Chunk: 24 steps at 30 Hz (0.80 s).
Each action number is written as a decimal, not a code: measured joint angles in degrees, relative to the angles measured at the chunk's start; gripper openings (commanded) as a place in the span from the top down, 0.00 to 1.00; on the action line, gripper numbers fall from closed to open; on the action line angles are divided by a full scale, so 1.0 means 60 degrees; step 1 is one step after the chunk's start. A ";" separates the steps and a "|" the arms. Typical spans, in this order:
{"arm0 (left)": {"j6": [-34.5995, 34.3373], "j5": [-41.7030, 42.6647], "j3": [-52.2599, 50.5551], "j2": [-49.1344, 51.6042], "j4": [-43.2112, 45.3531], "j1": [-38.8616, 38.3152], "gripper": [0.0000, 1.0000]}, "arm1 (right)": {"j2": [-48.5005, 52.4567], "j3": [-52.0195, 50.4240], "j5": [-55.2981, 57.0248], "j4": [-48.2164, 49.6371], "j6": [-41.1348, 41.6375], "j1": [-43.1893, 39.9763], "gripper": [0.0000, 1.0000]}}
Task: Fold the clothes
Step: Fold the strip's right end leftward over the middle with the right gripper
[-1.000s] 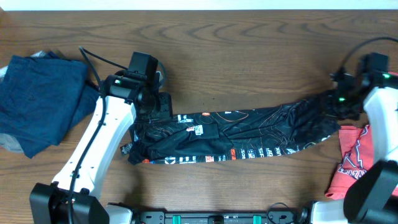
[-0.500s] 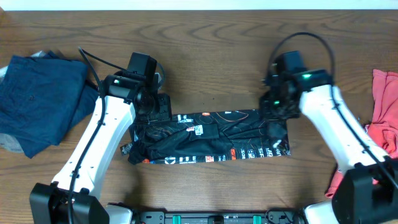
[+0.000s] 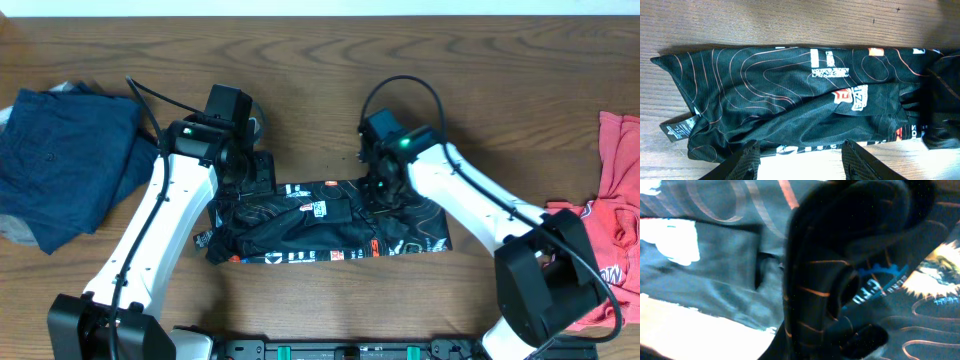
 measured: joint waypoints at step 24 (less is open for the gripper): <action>0.0029 -0.0423 -0.0240 0.0000 -0.0160 0.0004 0.16 | -0.0987 -0.0004 0.0044 -0.0980 -0.0317 -0.1464 0.55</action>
